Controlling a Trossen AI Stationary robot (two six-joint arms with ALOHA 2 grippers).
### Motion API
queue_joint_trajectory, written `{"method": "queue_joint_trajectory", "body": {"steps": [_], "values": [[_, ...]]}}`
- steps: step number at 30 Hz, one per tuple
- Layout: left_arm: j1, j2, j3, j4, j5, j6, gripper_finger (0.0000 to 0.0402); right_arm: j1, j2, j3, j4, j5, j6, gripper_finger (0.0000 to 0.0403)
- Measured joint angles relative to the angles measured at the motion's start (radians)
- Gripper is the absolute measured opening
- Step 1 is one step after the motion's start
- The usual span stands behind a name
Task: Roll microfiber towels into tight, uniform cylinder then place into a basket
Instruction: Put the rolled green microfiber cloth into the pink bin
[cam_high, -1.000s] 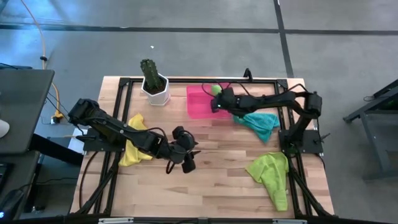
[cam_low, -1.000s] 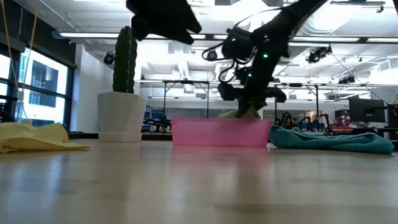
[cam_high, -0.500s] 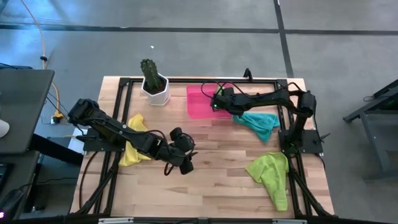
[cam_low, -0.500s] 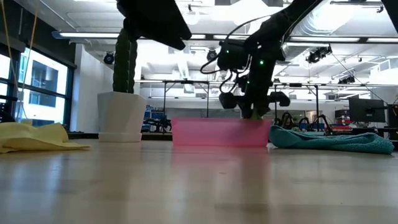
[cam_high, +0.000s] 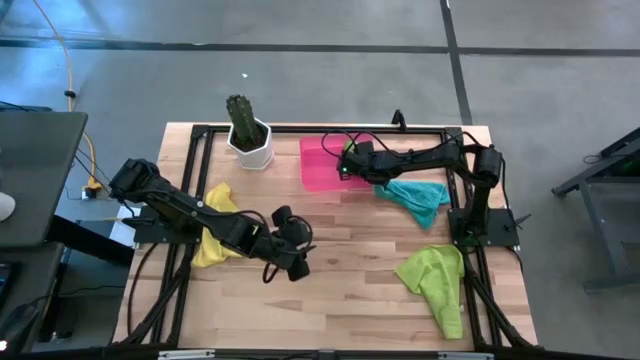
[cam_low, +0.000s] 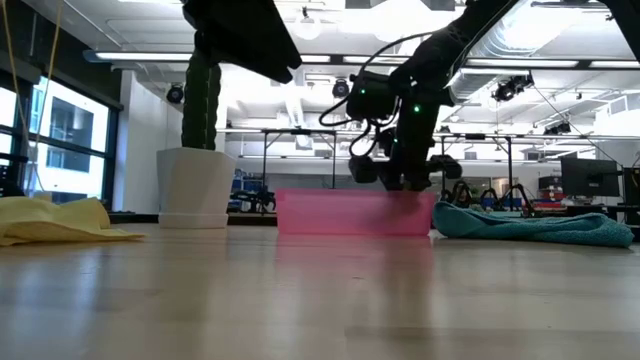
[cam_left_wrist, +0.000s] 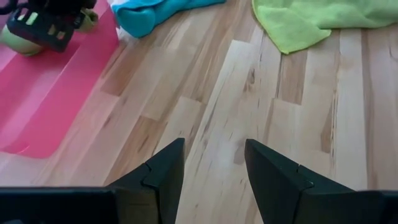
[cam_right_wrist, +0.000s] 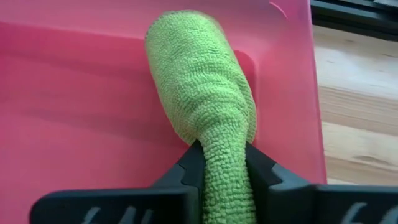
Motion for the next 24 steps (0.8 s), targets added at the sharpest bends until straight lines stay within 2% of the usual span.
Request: {"method": "queue_joint_trajectory", "body": {"steps": [13,19,24], "values": [[0.0,0.0,0.0,-0.003,0.003,0.0,0.0158,0.0,0.0,0.0,0.016,-0.051,-0.059,0.0156],[0.0,0.0,0.0,-0.004,0.004,0.0,0.0158,-0.005,0.0,0.017,0.001,-0.112,-0.144,0.0175],[0.0,0.0,0.0,-0.003,0.004,-0.001,0.0158,-0.016,-0.002,0.09,-0.099,-0.14,-0.212,0.0177]]}}
